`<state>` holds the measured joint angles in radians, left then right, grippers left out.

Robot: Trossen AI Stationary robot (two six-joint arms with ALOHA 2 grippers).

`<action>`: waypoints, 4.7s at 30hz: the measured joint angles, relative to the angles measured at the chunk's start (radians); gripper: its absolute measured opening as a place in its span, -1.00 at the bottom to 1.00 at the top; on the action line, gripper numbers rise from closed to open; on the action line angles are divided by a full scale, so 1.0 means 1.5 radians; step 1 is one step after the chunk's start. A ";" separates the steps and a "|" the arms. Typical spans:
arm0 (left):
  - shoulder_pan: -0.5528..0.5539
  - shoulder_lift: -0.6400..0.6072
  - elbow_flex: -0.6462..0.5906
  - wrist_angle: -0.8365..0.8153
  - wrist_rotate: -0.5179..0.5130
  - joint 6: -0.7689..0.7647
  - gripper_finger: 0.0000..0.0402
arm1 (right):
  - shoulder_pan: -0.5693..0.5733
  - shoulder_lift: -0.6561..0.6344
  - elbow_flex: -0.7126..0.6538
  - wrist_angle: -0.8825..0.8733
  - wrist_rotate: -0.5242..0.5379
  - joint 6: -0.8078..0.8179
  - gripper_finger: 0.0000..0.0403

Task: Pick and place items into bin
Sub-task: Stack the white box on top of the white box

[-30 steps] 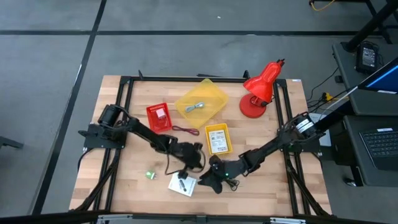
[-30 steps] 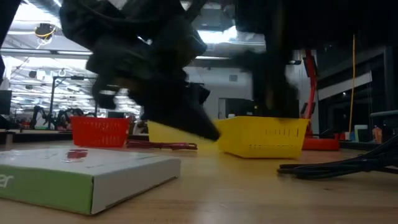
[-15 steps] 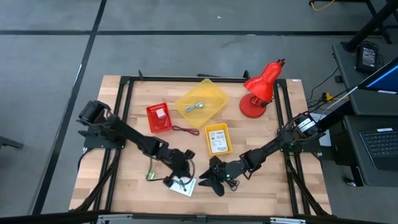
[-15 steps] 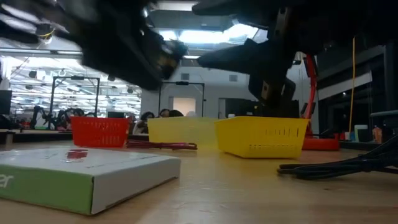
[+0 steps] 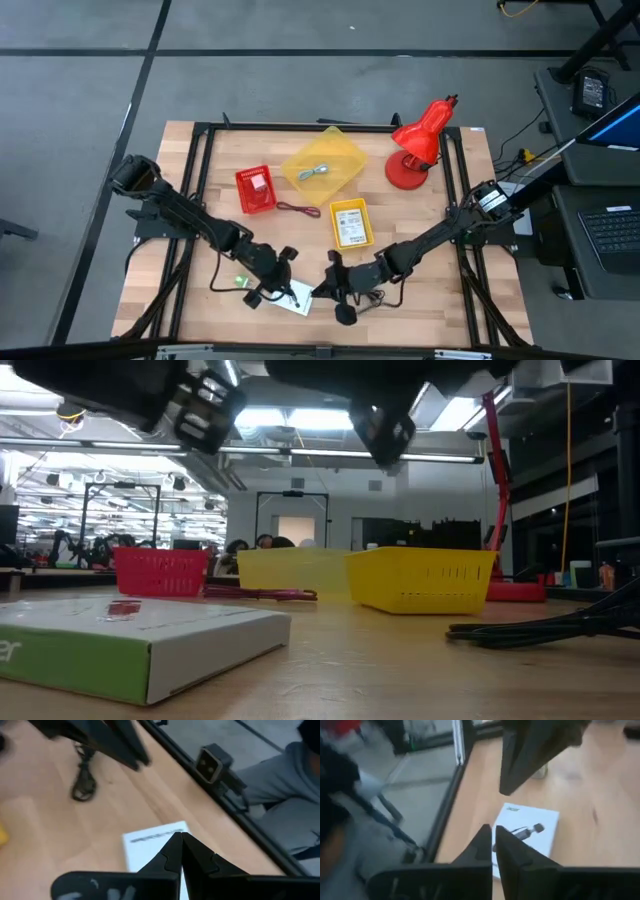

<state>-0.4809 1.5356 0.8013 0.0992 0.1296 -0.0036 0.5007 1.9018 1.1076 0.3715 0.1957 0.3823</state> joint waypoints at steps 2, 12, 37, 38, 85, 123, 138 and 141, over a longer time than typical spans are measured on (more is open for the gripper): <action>-0.015 0.005 0.000 -0.001 0.001 -0.010 -0.99 | -0.006 0.000 0.028 -0.051 0.001 -0.035 -0.96; -0.077 0.081 -0.001 0.012 -0.069 -0.131 -0.99 | -0.062 0.000 0.055 -0.122 0.004 -0.052 -0.99; -0.112 0.200 0.000 0.186 -0.146 -0.218 -0.99 | -0.079 0.000 0.055 -0.176 0.004 -0.051 -1.00; -0.112 0.200 0.000 0.186 -0.150 -0.218 -0.99 | -0.079 0.000 0.055 -0.177 0.004 -0.051 -1.00; 0.006 0.198 0.001 0.062 -0.148 -0.046 -0.99 | -0.124 0.005 0.054 -0.203 0.070 -0.020 -1.00; -0.062 0.032 -0.079 0.008 -0.303 -0.158 -0.99 | -0.166 0.009 0.055 -0.319 -0.026 0.021 -1.00; -0.091 0.019 -0.192 0.211 -0.315 -0.188 -0.99 | -0.205 0.031 0.145 -0.464 -0.080 -0.023 -1.00; -0.081 0.005 -0.207 0.210 -0.323 -0.201 -0.99 | -0.206 0.034 0.155 -0.470 -0.079 -0.014 -1.00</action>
<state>-0.6022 1.5436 0.4904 0.4141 -0.3550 -0.3046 0.1921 1.9530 1.3405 -0.3329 0.0765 0.3611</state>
